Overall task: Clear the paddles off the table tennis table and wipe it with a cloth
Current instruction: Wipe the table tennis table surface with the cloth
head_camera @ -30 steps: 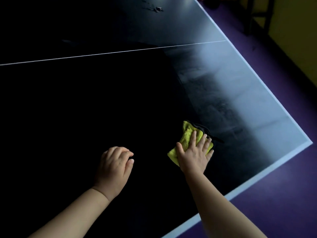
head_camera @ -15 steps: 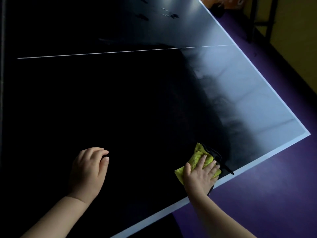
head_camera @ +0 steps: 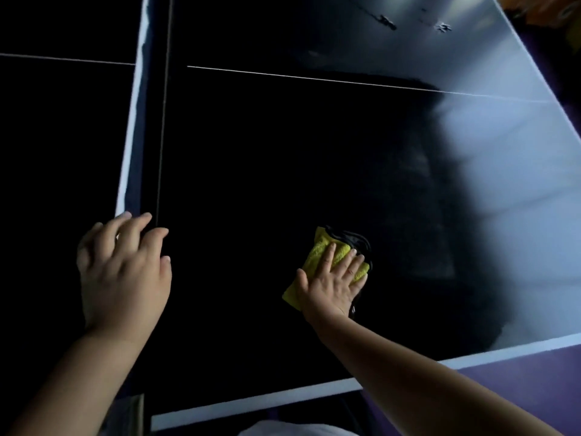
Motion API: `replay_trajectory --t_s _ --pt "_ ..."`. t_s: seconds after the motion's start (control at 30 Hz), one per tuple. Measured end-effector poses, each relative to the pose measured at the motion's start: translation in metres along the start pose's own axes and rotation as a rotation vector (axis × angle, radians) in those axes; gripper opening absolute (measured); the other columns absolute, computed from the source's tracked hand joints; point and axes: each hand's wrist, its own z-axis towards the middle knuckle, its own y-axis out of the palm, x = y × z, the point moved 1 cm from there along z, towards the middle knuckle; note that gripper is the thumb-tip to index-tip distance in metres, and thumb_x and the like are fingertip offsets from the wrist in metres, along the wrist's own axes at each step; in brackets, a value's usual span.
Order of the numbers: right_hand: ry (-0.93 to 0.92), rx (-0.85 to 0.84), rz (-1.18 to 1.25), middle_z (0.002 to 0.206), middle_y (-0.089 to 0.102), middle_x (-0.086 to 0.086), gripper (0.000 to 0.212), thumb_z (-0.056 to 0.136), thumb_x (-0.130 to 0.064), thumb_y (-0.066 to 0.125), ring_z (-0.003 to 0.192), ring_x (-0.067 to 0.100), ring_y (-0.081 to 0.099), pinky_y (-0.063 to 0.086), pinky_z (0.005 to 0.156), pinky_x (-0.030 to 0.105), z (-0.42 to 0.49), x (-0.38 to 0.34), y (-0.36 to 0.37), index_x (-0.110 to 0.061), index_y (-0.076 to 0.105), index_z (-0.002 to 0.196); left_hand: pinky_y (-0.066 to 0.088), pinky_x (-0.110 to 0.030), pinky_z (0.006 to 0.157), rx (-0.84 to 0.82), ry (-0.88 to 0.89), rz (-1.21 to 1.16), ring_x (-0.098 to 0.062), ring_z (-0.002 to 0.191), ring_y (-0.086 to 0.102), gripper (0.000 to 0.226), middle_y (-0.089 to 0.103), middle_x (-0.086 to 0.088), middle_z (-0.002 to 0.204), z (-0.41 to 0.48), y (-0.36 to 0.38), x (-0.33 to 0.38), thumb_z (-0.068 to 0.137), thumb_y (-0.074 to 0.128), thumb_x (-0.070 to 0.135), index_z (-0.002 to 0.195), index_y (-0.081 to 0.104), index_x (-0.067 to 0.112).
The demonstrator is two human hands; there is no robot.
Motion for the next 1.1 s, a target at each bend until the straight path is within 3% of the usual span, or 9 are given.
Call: replay_trajectory --t_s 0.17,0.37,0.6,0.7,0.8,1.1 --pt "-0.074 0.046 -0.007 0.156 -0.025 0.025 0.092 0.091 -0.065 0.033 0.142 0.04 -0.03 -0.014 0.115 0.059 0.047 -0.077 -0.006 -0.018 -0.017 0.153 0.013 -0.057 0.108 -0.108 -0.068 0.12 -0.042 0.132 0.028 0.063 0.038 -0.022 0.143 0.004 0.002 -0.031 0.062 0.077 -0.002 0.123 0.06 0.005" --pt "-0.151 0.128 -0.022 0.159 -0.016 0.025 0.09 0.092 -0.063 0.035 0.145 0.041 -0.021 -0.01 0.115 0.061 0.119 -0.186 -0.023 -0.017 -0.008 0.155 0.024 -0.061 0.097 -0.264 -0.159 0.139 -0.045 0.131 0.029 0.082 0.037 -0.025 0.143 0.022 0.018 -0.062 0.047 0.082 -0.008 0.125 0.059 0.005" --pt "-0.213 0.204 -0.008 0.16 -0.008 0.026 0.087 0.091 -0.06 0.038 0.147 0.042 -0.014 -0.006 0.115 0.061 0.205 -0.314 -0.047 -0.016 0.001 0.156 0.035 -0.061 0.091 -0.227 -0.197 0.078 -0.045 0.127 0.035 0.073 0.045 -0.027 0.137 0.054 0.032 -0.085 0.048 0.075 -0.008 0.12 0.063 0.002" --pt "-0.255 0.229 -0.008 0.161 -0.006 0.024 0.085 0.091 -0.059 0.038 0.147 0.04 -0.012 -0.005 0.116 0.06 0.237 -0.355 -0.055 -0.017 0.003 0.157 0.03 -0.057 0.093 -0.188 -0.175 0.054 -0.044 0.127 0.036 0.053 0.046 -0.027 0.137 0.064 0.041 -0.088 0.065 0.055 0.003 0.118 0.065 0.003" --pt "-0.309 0.25 -0.022 0.161 -0.004 0.022 0.082 0.092 -0.059 0.037 0.148 0.038 -0.01 -0.004 0.117 0.059 0.261 -0.385 -0.064 -0.019 0.006 0.156 0.026 -0.053 0.095 -0.156 -0.159 0.039 -0.042 0.127 0.035 0.058 0.048 -0.026 0.135 0.067 0.052 -0.089 0.073 0.028 0.012 0.116 0.066 0.005" --pt "-0.555 0.204 -0.11 0.164 -0.003 0.011 0.068 0.094 -0.047 0.035 0.15 0.028 -0.008 0.002 0.118 0.054 0.294 -0.414 -0.081 -0.034 0.009 0.156 0.025 -0.052 0.103 -0.164 -0.145 0.046 -0.039 0.13 0.034 0.054 0.046 -0.023 0.138 0.062 0.065 -0.089 0.076 0.034 0.013 0.122 0.062 0.005"
